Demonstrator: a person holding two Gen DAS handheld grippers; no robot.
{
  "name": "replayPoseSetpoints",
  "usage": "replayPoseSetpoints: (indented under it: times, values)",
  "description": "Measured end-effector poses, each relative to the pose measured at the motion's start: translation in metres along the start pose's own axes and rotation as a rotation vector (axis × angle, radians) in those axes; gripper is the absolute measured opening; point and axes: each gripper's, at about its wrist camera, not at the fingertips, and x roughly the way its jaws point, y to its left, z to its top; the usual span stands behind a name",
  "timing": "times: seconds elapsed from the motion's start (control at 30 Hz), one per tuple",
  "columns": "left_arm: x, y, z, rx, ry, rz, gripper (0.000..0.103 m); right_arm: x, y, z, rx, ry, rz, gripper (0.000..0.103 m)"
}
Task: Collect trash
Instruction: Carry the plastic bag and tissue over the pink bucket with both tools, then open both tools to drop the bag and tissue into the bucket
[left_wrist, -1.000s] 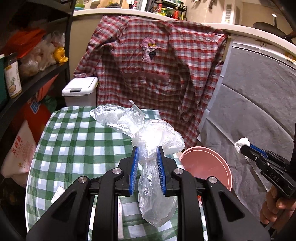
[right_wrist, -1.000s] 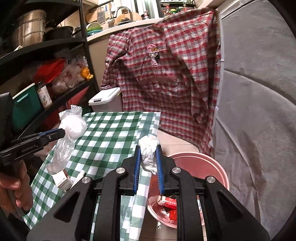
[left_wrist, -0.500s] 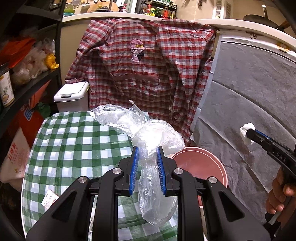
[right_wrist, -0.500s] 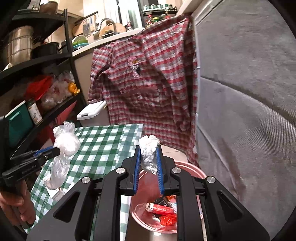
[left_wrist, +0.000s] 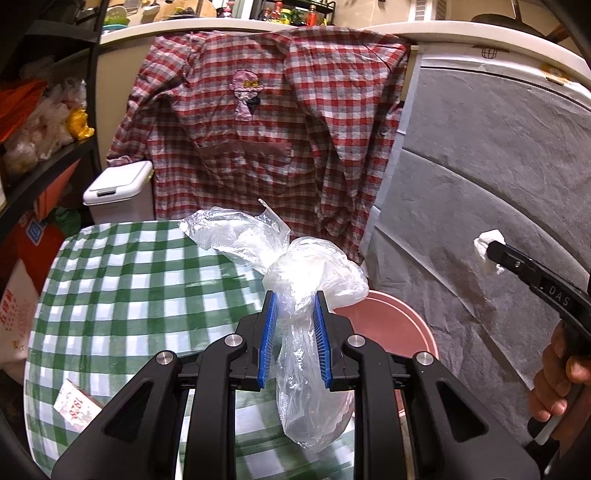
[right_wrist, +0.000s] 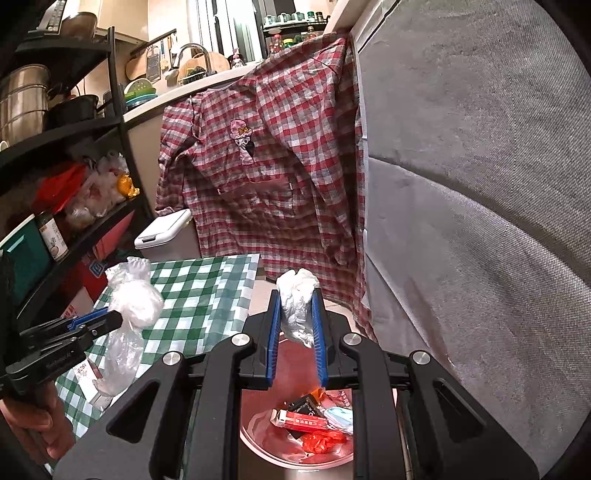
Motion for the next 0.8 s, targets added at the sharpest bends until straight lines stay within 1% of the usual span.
replayPoseSetpoints:
  times: [0.2, 0.43, 0.53, 0.57, 0.6, 0.63, 0.67, 0.8]
  values:
    - [0.014, -0.026, 0.000, 0.037, 0.021, -0.026, 0.020, 0.005, -0.002, 0.000, 0.003, 0.011, -0.009, 0.017]
    - [0.035, -0.046, 0.002, 0.066, 0.053, -0.041, 0.020, 0.012, -0.011, 0.002, 0.020, 0.020, -0.016, 0.017]
    - [0.044, -0.054, 0.001, 0.076, 0.072, -0.054, 0.021, 0.016, -0.013, 0.002, 0.023, 0.038, -0.014, 0.021]
    - [0.048, -0.058, 0.001, 0.081, 0.084, -0.065, 0.022, 0.020, -0.013, 0.001, 0.021, 0.054, -0.012, 0.027]
    - [0.052, -0.061, 0.001, 0.085, 0.096, -0.070, 0.026, 0.023, -0.014, 0.000, 0.019, 0.066, -0.015, 0.032]
    - [0.054, -0.064, 0.001, 0.088, 0.101, -0.071, 0.030, 0.026, -0.015, -0.001, 0.020, 0.074, -0.026, 0.040]
    - [0.055, -0.065, 0.001, 0.089, 0.098, -0.070, 0.039, 0.026, -0.016, -0.001, 0.022, 0.076, -0.032, 0.042]
    - [0.052, -0.062, -0.001, 0.090, 0.093, -0.076, 0.040, 0.028, -0.022, -0.001, 0.052, 0.074, -0.031, 0.043]
